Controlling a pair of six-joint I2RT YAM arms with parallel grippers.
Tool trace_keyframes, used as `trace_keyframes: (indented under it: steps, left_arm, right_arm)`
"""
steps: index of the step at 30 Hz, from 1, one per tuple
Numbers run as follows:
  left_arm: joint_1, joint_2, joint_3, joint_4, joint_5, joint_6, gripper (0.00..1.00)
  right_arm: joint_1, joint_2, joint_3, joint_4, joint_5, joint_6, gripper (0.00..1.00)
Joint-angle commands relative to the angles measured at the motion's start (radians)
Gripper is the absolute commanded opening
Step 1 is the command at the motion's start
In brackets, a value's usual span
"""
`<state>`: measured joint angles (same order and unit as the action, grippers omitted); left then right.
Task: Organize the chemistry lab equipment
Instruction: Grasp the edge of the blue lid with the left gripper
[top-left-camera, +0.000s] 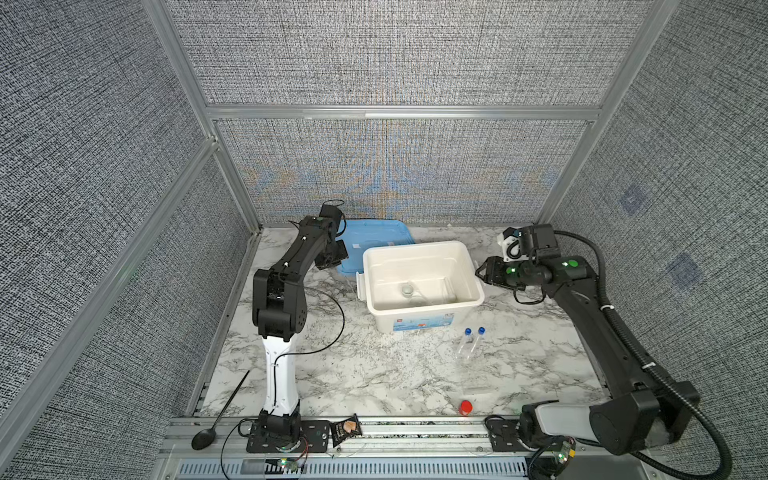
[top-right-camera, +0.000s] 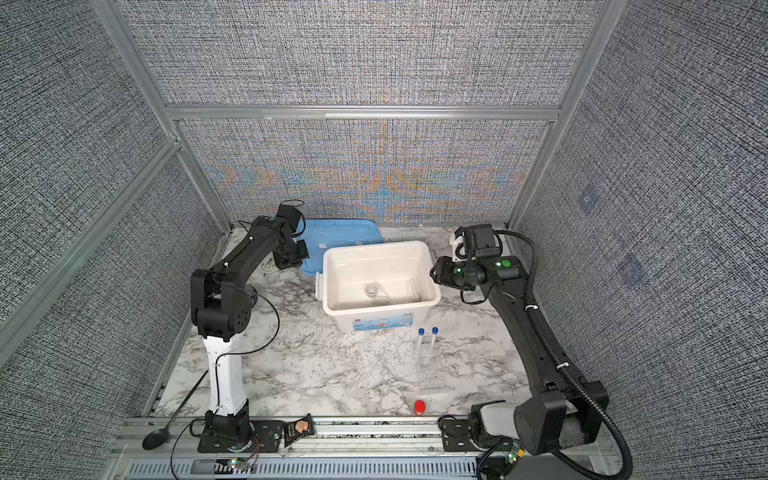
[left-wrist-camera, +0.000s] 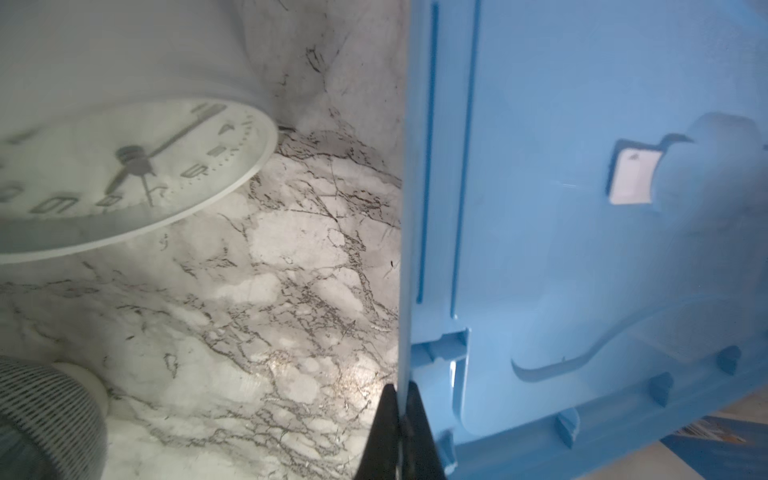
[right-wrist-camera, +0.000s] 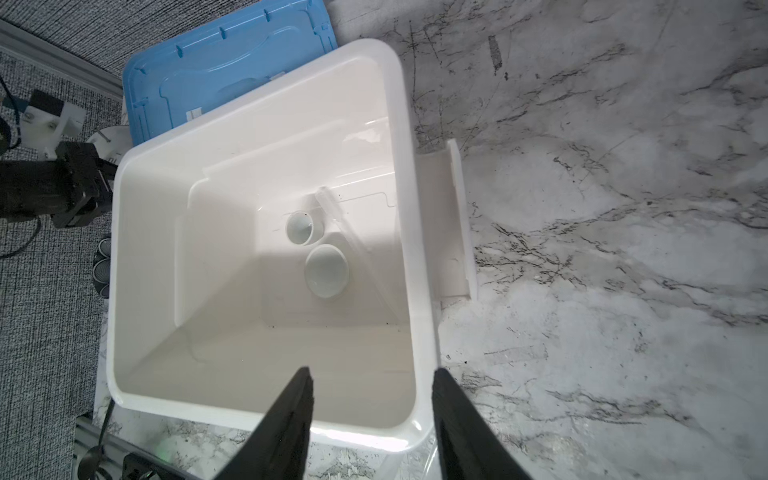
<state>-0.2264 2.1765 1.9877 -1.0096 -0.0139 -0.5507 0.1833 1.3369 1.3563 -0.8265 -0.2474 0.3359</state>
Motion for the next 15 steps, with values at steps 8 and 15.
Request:
trace_keyframes:
  steps: [8,15]
  left_arm:
    - [0.045,-0.018,0.131,-0.137,0.159,-0.052,0.00]
    - [0.067,-0.038,0.106,-0.108,0.275,-0.100,0.00]
  right_arm:
    - [0.067,0.076,0.067,0.151,-0.055,-0.087,0.50]
    - [0.117,0.166,0.138,0.170,-0.043,-0.058,0.50]
